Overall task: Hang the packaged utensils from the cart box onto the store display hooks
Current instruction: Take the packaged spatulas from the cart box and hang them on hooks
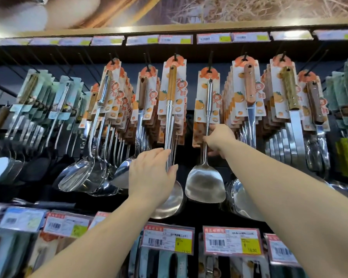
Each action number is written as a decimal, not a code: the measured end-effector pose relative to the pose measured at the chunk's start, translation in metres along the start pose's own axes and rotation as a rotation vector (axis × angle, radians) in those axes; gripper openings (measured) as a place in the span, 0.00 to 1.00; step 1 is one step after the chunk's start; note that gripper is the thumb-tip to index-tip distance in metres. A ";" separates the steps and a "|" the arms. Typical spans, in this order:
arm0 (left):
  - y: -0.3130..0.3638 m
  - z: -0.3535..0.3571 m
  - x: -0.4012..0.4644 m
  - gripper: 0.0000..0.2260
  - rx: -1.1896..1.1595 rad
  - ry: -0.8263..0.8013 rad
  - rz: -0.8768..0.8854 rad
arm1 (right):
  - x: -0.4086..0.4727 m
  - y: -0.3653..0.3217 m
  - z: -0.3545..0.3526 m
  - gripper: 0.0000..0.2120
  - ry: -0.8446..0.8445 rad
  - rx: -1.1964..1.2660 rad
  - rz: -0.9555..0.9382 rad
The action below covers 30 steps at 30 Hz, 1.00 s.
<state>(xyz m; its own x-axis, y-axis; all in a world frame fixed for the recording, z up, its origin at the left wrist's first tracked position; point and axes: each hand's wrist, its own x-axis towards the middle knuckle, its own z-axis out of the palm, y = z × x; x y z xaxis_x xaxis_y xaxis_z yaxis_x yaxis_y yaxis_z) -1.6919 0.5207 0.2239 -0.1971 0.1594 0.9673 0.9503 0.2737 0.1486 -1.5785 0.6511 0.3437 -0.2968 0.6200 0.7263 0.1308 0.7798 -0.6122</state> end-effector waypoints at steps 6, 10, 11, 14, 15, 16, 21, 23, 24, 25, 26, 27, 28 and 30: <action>0.004 0.001 -0.001 0.20 -0.067 -0.005 0.008 | -0.036 0.000 0.001 0.22 0.104 -0.267 -0.160; 0.019 0.005 -0.005 0.21 -0.123 -0.018 0.061 | -0.095 0.016 -0.001 0.28 0.065 -0.472 -0.393; 0.026 0.008 -0.008 0.20 -0.138 -0.021 0.085 | -0.108 0.024 -0.004 0.27 0.095 -0.539 -0.441; 0.054 0.017 -0.020 0.19 -0.150 -0.032 0.155 | -0.135 0.050 -0.031 0.24 0.203 -0.765 -0.501; 0.066 0.018 -0.025 0.19 -0.154 -0.047 0.180 | -0.142 0.060 -0.045 0.24 0.204 -0.831 -0.478; 0.079 0.019 -0.032 0.20 -0.161 -0.067 0.208 | -0.150 0.068 -0.061 0.24 0.195 -0.886 -0.441; 0.186 0.021 -0.070 0.15 -0.208 -0.232 0.352 | -0.205 0.116 -0.165 0.19 0.179 -1.041 -0.261; 0.246 0.021 -0.091 0.14 -0.256 -0.317 0.407 | -0.234 0.139 -0.215 0.17 0.155 -1.069 -0.154; 0.279 0.022 -0.103 0.15 -0.290 -0.363 0.431 | -0.251 0.151 -0.242 0.17 0.133 -1.097 -0.094; 0.313 0.022 -0.118 0.15 -0.328 -0.410 0.445 | -0.269 0.164 -0.270 0.17 0.107 -1.133 -0.030; 0.348 0.022 -0.135 0.16 -0.369 -0.461 0.448 | -0.288 0.176 -0.300 0.17 0.086 -1.155 0.030; 0.384 0.023 -0.153 0.15 -0.413 -0.518 0.453 | -0.308 0.188 -0.330 0.17 0.071 -1.165 0.095; 0.418 0.023 -0.173 0.15 -0.454 -0.577 0.465 | -0.328 0.201 -0.360 0.18 0.063 -1.169 0.158; 0.485 0.025 -0.210 0.15 -0.511 -0.674 0.512 | -0.366 0.226 -0.416 0.18 0.036 -1.185 0.301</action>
<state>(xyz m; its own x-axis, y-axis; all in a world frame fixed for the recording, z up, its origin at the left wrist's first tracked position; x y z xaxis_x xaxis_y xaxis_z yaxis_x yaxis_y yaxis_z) -1.1955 0.6439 0.0872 0.3219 0.6944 0.6436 0.9175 -0.3965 -0.0311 -1.0463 0.6359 0.0697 -0.0817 0.7767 0.6245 0.9759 0.1895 -0.1080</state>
